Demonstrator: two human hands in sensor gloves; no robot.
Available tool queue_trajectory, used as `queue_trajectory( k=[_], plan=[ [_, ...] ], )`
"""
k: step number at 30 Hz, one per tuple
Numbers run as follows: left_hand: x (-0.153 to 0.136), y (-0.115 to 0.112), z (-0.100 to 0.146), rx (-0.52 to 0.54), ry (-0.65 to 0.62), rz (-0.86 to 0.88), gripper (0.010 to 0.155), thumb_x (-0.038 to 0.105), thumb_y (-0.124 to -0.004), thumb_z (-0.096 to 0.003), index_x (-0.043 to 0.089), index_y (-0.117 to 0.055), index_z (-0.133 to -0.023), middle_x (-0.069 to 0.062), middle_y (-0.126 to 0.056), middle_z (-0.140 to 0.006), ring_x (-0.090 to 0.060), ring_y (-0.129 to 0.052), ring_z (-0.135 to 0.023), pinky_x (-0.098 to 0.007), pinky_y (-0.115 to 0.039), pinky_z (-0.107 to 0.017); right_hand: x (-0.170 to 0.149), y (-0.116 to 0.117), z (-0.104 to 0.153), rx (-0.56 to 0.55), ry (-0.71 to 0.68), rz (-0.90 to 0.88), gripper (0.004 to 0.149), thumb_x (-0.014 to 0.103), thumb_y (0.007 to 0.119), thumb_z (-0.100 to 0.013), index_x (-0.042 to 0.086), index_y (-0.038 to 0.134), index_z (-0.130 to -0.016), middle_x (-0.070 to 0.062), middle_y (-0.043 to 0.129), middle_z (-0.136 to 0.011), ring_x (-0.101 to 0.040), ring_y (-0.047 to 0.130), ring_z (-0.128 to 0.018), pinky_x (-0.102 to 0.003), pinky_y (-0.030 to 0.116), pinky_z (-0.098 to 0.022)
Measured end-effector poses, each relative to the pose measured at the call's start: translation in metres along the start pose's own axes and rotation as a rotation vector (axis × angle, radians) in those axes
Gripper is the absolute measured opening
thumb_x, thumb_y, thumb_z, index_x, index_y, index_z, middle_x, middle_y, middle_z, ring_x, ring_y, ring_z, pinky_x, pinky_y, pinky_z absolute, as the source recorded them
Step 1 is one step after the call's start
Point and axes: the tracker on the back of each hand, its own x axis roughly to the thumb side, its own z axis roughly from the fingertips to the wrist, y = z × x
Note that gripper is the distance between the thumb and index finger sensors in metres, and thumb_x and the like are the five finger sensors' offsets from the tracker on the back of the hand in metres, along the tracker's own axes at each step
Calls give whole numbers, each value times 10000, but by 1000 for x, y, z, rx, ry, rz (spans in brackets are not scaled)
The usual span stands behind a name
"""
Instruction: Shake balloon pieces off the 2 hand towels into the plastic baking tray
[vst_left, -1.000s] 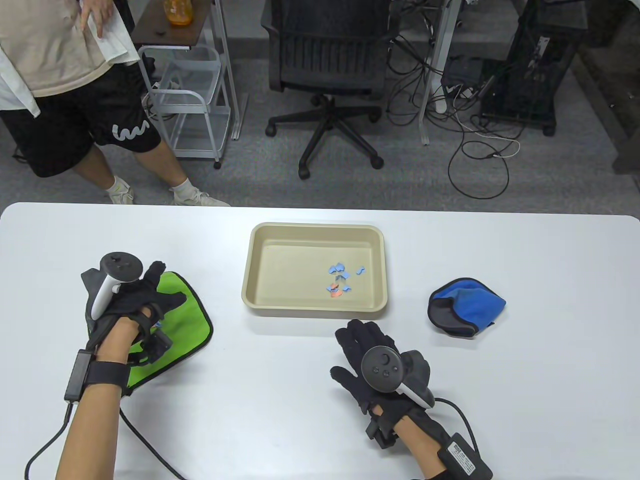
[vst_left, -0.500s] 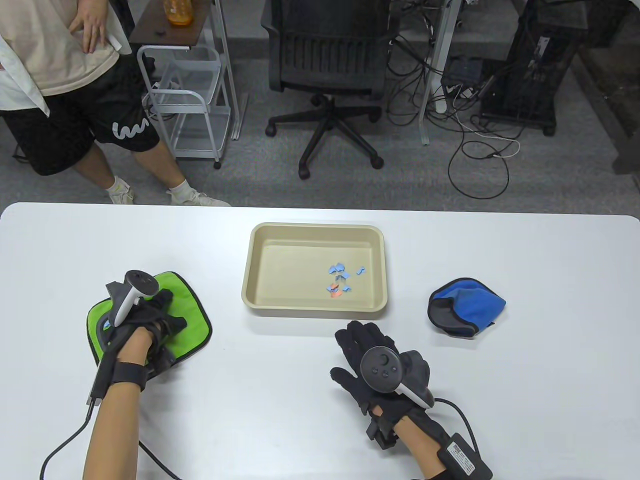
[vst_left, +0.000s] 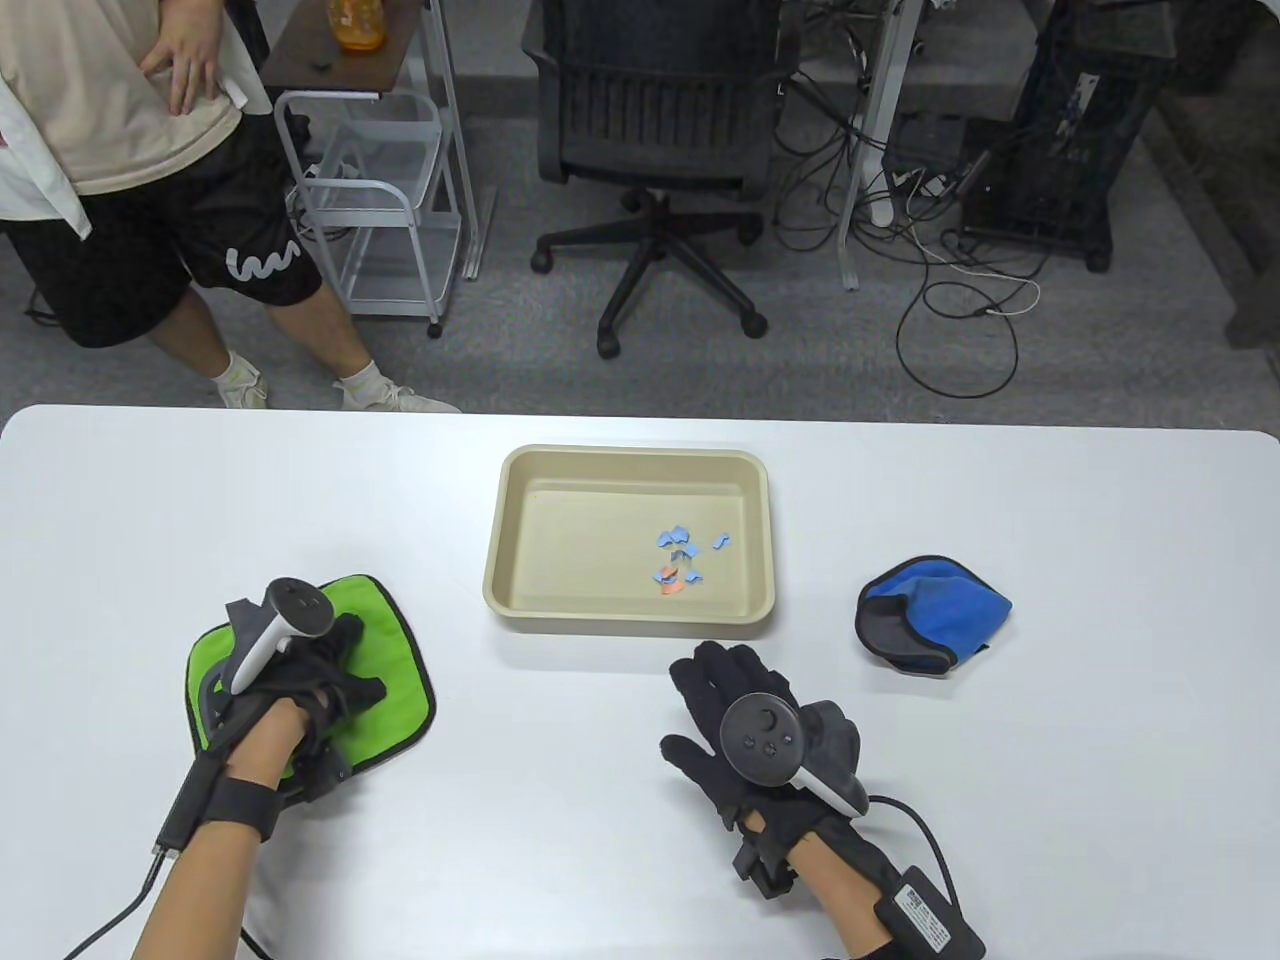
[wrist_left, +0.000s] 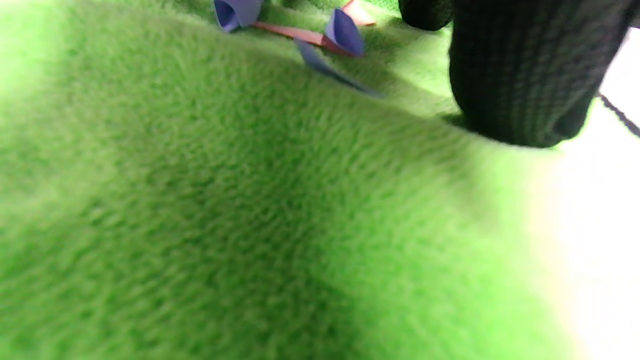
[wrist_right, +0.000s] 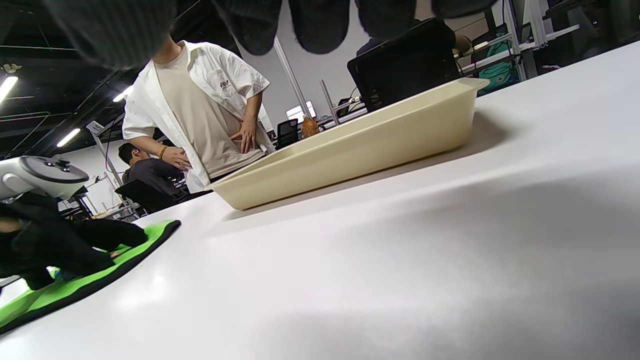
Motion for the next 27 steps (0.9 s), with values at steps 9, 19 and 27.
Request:
queue_trajectory(
  k=[9,19,27],
  plan=[
    [37,-36,40,-55,-138,-100,866,593,-842,-329,589,-269,-978,-34,0,-1126,-553,-58,-1056,-893,-335,-621,-3,-2,0,-11,7,2,733,595,681,-408,318,448,-1046,-49,406,-1200,-378,363,-1092,-623,431,-750],
    [121,-79,73,-93,-288,-212,875,595,-819,-331,585,-229,-977,-40,29,-1117,-565,-36,-1045,-906,-316,-604,-9,-8,0,-34,20,3,732,594,681,-408,315,453,-1045,-52,413,-1199,-378,369,-1090,-625,432,-747],
    [187,-107,90,-104,-358,-264,880,607,-805,-330,584,-208,-976,-58,40,-1113,-568,-27,-1042,-908,-315,-594,-13,-11,0,-46,27,5,732,595,680,-408,309,460,-1045,-56,413,-1197,-383,368,-1088,-629,431,-744]
  ],
)
